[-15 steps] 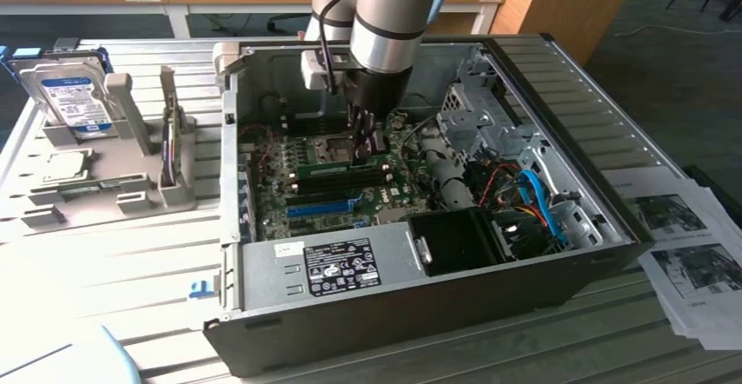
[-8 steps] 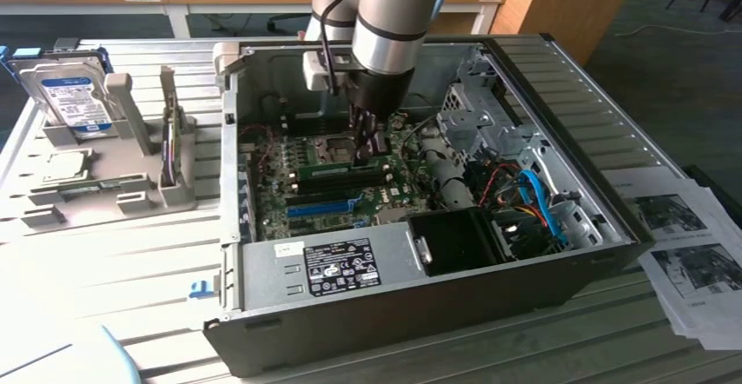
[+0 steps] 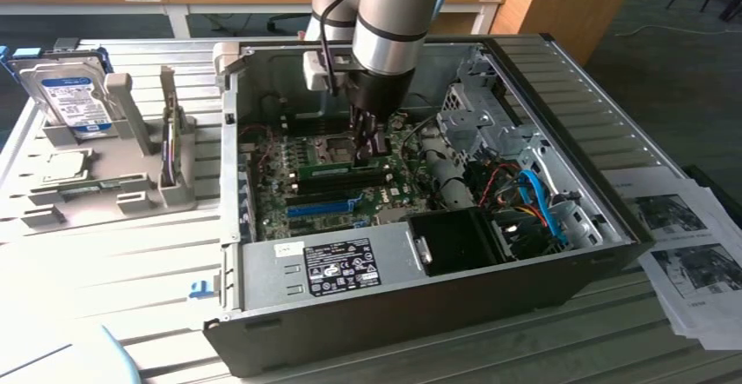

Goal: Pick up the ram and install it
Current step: 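Insert the ram into the slot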

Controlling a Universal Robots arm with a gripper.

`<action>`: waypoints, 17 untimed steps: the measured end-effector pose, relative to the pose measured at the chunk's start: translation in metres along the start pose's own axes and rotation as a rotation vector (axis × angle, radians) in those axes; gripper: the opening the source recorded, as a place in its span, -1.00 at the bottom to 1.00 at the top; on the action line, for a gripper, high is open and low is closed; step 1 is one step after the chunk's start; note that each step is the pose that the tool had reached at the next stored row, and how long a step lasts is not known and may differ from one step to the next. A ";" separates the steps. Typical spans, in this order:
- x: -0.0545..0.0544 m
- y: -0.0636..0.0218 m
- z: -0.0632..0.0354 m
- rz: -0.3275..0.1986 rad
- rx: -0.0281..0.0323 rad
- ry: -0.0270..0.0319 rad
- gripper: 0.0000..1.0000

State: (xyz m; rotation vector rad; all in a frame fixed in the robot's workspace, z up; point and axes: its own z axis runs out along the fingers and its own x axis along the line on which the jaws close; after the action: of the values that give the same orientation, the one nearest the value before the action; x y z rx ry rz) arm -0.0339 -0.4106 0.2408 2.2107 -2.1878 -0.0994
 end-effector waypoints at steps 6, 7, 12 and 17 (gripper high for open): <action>0.000 -0.0002 0.0028 0.000 0.0000 -0.0001 -0.79; 0.000 -0.0002 0.0033 0.000 0.0000 -0.0001 -0.79; 0.000 -0.0004 0.0058 0.000 0.0000 0.0000 -0.79; 0.000 -0.0005 0.0075 0.000 -0.0001 0.0002 -0.79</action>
State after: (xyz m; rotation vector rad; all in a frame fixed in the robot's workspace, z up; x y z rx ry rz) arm -0.0339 -0.4106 0.2333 2.2105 -2.1877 -0.0993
